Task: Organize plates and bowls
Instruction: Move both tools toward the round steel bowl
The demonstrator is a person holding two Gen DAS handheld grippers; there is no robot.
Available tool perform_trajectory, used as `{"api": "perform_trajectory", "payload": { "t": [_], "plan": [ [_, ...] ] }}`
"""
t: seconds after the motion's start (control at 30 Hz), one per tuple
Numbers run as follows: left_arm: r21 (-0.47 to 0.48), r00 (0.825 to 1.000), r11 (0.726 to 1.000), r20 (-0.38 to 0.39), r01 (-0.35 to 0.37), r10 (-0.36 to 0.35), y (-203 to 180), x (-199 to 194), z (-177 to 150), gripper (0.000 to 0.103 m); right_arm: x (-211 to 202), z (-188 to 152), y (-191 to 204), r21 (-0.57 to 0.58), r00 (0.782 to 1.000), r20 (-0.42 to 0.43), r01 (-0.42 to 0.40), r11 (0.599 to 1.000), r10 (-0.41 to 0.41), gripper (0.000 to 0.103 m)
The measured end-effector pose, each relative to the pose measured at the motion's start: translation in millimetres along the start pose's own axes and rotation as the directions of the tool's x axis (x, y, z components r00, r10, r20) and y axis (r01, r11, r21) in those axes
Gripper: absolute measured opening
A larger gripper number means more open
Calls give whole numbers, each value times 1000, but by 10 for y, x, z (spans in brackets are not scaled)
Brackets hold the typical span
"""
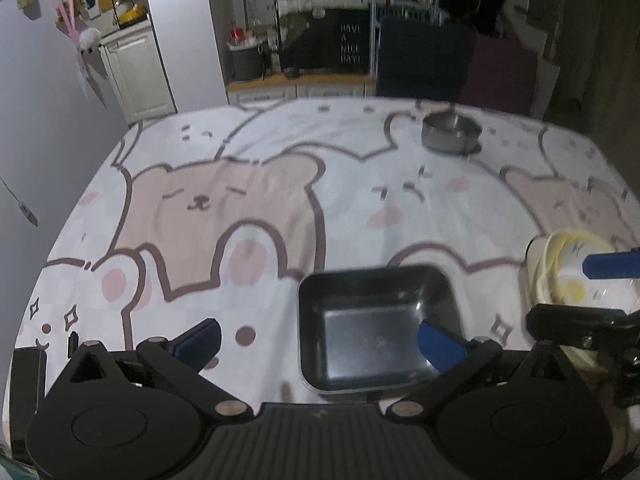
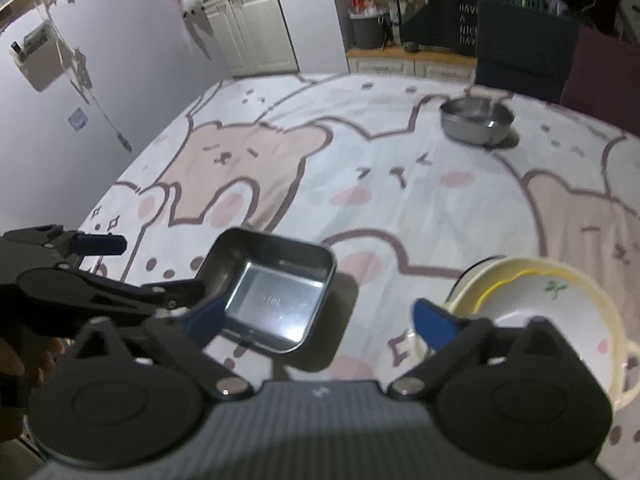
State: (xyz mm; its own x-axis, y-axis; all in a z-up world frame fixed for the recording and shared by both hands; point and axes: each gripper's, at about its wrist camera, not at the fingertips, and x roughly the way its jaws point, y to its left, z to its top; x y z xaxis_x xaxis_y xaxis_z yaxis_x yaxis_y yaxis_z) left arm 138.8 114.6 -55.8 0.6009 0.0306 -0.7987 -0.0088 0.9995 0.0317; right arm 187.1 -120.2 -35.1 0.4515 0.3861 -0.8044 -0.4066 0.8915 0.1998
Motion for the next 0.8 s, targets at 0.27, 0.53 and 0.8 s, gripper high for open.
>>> {"api": "perform_trajectory", "payload": {
  "t": [0.27, 0.53, 0.8],
  "plan": [
    [3, 989, 999, 143, 37, -37, -228, -236, 157, 103, -418, -8, -335, 18, 988, 132, 78, 997, -80, 103],
    [30, 972, 995, 215, 94, -98, -657, -222, 382, 103, -726, 33, -964, 113, 960, 223, 146, 983, -168, 103],
    [-11, 972, 988, 182, 155, -150, -978, 188, 709, 103, -720, 143, -1652, 213, 931, 256, 209, 955, -261, 103]
  ]
}}
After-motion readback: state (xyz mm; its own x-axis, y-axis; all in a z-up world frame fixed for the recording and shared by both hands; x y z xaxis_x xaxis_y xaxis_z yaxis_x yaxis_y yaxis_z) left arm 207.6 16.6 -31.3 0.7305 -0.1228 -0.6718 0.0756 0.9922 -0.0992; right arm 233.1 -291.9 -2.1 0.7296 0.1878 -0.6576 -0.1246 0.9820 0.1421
